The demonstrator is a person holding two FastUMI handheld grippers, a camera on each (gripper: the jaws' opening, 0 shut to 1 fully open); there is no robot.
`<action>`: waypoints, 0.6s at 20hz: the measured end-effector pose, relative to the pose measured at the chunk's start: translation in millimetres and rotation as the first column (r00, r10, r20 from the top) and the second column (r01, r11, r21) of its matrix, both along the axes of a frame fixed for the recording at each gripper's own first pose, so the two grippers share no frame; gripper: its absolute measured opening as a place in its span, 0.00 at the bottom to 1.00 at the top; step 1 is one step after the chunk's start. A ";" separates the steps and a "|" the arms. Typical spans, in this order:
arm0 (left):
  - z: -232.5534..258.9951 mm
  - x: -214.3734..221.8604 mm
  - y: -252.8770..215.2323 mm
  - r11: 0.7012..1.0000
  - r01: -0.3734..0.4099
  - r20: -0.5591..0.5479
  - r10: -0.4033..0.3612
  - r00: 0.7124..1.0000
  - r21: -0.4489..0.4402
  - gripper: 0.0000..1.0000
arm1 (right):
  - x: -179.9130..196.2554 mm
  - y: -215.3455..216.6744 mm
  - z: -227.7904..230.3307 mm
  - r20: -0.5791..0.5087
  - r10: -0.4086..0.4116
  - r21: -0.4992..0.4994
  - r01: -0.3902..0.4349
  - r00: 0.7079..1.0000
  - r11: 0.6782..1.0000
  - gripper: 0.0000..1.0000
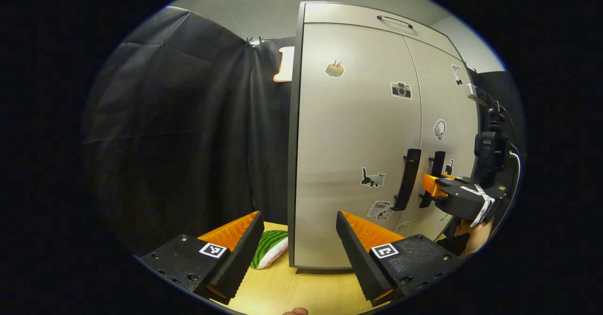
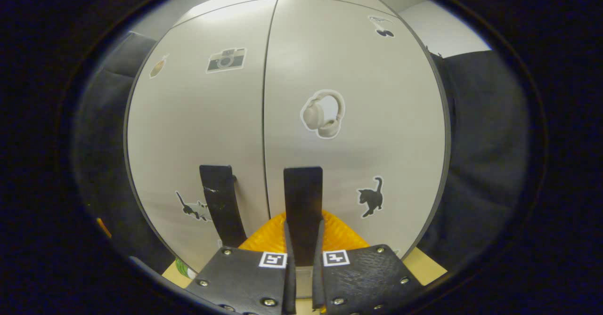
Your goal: Open the right door of the double-door shoe cabinet with the right hand, and open the left door with the left hand.
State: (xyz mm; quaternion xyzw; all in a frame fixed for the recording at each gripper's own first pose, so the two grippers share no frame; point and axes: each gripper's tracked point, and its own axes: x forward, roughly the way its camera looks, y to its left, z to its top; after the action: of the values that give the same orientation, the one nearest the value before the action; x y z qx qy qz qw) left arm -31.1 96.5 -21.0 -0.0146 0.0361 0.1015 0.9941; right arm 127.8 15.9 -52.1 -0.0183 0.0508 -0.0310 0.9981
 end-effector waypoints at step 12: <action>-11.7 -23.8 -34.7 0.998 0.066 -0.014 -0.066 0.998 -0.017 0.96 | -37.1 -8.2 3.8 -0.016 0.202 0.017 -0.201 0.979 0.979 0.14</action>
State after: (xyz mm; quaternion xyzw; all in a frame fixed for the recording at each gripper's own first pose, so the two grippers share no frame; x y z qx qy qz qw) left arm -54.9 61.8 -32.7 -0.0210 0.0446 0.0683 0.9964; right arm 90.6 7.7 -48.2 -0.0159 0.0576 0.0709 0.9957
